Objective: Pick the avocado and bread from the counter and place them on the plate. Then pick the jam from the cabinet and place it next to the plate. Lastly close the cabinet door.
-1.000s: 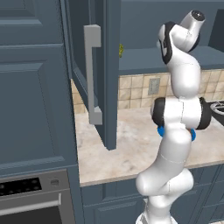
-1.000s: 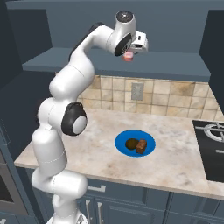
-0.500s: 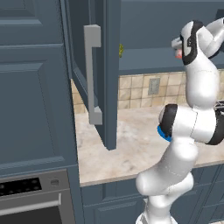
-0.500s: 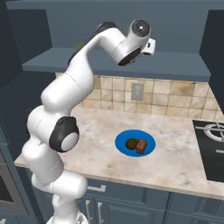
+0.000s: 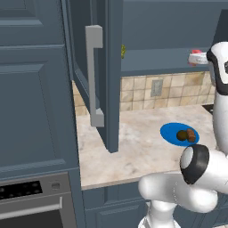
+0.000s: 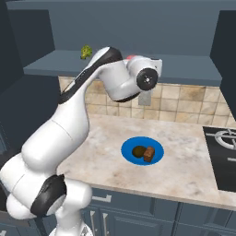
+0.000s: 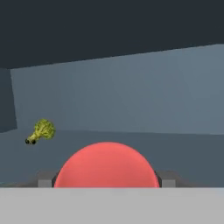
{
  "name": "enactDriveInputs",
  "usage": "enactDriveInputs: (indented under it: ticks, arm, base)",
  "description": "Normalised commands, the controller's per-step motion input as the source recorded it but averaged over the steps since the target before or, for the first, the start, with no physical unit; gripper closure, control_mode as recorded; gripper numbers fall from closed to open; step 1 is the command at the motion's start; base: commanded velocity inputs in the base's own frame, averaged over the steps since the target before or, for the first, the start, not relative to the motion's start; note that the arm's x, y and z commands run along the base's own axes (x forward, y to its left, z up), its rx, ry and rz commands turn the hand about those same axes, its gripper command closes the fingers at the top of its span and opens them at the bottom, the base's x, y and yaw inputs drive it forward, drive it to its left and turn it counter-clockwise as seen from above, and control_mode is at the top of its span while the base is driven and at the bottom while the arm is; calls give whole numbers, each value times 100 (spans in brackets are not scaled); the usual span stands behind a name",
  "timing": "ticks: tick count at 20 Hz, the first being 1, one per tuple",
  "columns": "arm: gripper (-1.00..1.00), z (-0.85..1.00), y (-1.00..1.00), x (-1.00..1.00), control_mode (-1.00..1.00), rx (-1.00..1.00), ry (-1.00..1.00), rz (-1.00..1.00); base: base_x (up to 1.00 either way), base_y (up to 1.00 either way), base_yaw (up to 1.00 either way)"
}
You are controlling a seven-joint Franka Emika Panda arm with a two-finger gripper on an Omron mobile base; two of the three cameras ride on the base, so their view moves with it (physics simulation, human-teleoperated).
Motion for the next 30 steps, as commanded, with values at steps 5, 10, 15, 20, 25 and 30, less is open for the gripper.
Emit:
enactDriveInputs:
  ticks: [5, 10, 15, 20, 25, 30]
  arm:
    - [100, 0, 50, -83, -100, -15, -3, 5]
    - [100, 1, 15, -82, -100, -9, 1, 1]
    - [100, 0, -1, -85, -100, -3, 1, 0]
    - [100, 0, -12, -43, -100, 0, 13, 0]
    - [100, -4, -21, -15, -100, 0, 16, -1]
    - [100, -25, -29, -1, -100, 0, 3, -1]
  base:
    - [0, 0, 0]
    - [0, 0, 0]
    - [0, 0, 0]
    - [0, 0, 0]
    - [0, 0, 0]
    - [0, 0, 0]
